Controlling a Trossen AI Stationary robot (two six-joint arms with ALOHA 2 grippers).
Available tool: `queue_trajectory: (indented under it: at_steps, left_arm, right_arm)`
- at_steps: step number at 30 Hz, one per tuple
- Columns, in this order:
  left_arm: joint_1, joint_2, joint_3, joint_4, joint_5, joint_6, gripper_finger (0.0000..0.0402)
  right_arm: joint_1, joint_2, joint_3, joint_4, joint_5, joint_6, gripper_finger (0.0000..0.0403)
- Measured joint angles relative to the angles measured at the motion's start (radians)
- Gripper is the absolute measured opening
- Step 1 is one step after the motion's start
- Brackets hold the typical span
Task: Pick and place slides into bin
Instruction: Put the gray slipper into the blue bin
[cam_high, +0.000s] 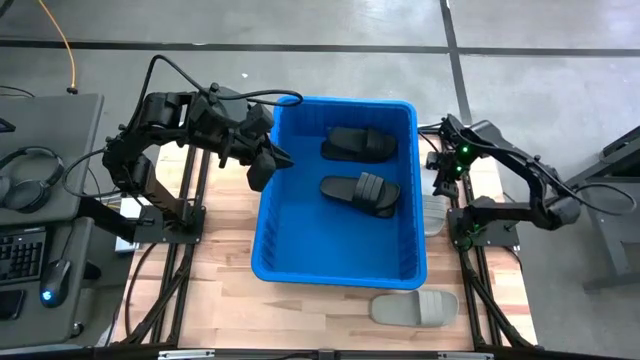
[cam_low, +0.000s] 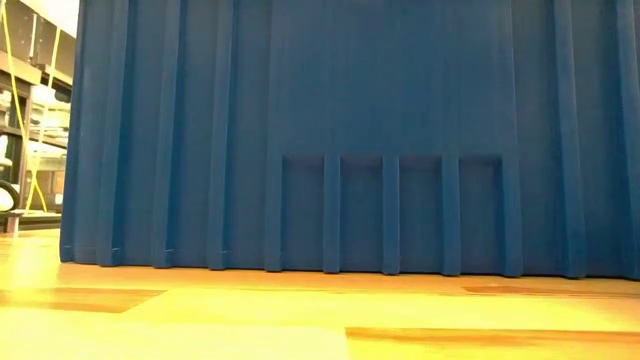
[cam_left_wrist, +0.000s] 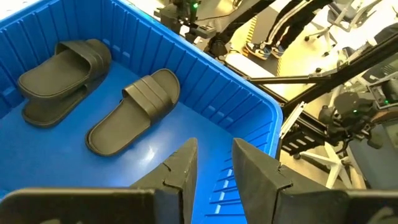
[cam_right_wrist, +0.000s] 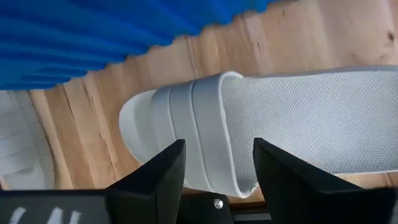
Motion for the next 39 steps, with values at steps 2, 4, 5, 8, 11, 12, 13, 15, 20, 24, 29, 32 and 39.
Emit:
queue_trajectory:
  at_steps: [2, 4, 5, 8, 11, 12, 13, 15, 20, 24, 29, 32, 39]
  left_arm:
    - [0.000, 0.000, 0.000, 0.000, 0.001, 0.000, 0.0092]
    - [0.000, 0.000, 0.000, 0.000, 0.002, 0.000, 0.0092]
    - [0.000, 0.000, 0.000, 0.000, 0.002, 0.000, 0.0092]
    - [0.000, 0.000, 0.000, -0.001, 0.002, 0.000, 0.0092]
    - [0.000, 0.000, 0.000, -0.008, 0.004, 0.000, 0.0092]
    - [0.000, 0.000, 0.000, -0.013, 0.008, 0.000, 0.0092]
    - [0.000, 0.000, 0.000, -0.019, 0.012, 0.000, 0.0092]
    - [0.000, 0.000, 0.000, -0.038, 0.018, 0.001, 0.0092]
    - [0.000, 0.000, 0.000, -0.062, 0.019, 0.000, 0.0092]
    - [0.000, 0.000, 0.000, -0.061, 0.019, 0.001, 0.0092]
    - [0.000, 0.000, 0.000, -0.060, 0.019, 0.007, 0.0092]
    - [0.000, 0.000, 0.000, -0.060, 0.019, 0.008, 0.0092]
    - [0.000, 0.000, 0.000, -0.060, 0.022, 0.011, 0.0092]
  right_arm:
    - [0.000, 0.026, 0.000, -0.003, -0.003, -0.005, 0.0175]
    - [0.000, 0.055, 0.000, -0.004, -0.010, -0.007, 0.0173]
    - [0.000, 0.067, 0.000, -0.005, -0.011, -0.014, 0.0172]
    - [0.000, 0.102, 0.000, -0.005, -0.011, -0.020, 0.0172]
    - [0.000, 0.131, 0.000, -0.011, -0.011, -0.022, 0.0172]
    - [0.000, 0.138, 0.000, -0.016, -0.011, -0.022, 0.0172]
    - [0.000, 0.145, 0.000, -0.018, -0.012, -0.022, 0.0172]
    - [-0.001, 0.161, 0.000, -0.019, -0.015, -0.022, 0.0172]
    - [-0.001, 0.192, 0.000, -0.023, -0.017, -0.008, 0.0172]
    - [-0.001, 0.217, 0.000, -0.029, -0.016, 0.005, 0.0172]
    - [-0.001, 0.261, 0.000, -0.040, -0.015, 0.029, 0.0172]
    - [-0.001, 0.281, -0.021, -0.037, -0.014, 0.030, 0.0170]
    - [-0.001, 0.288, -0.064, -0.033, -0.011, 0.036, 0.0169]
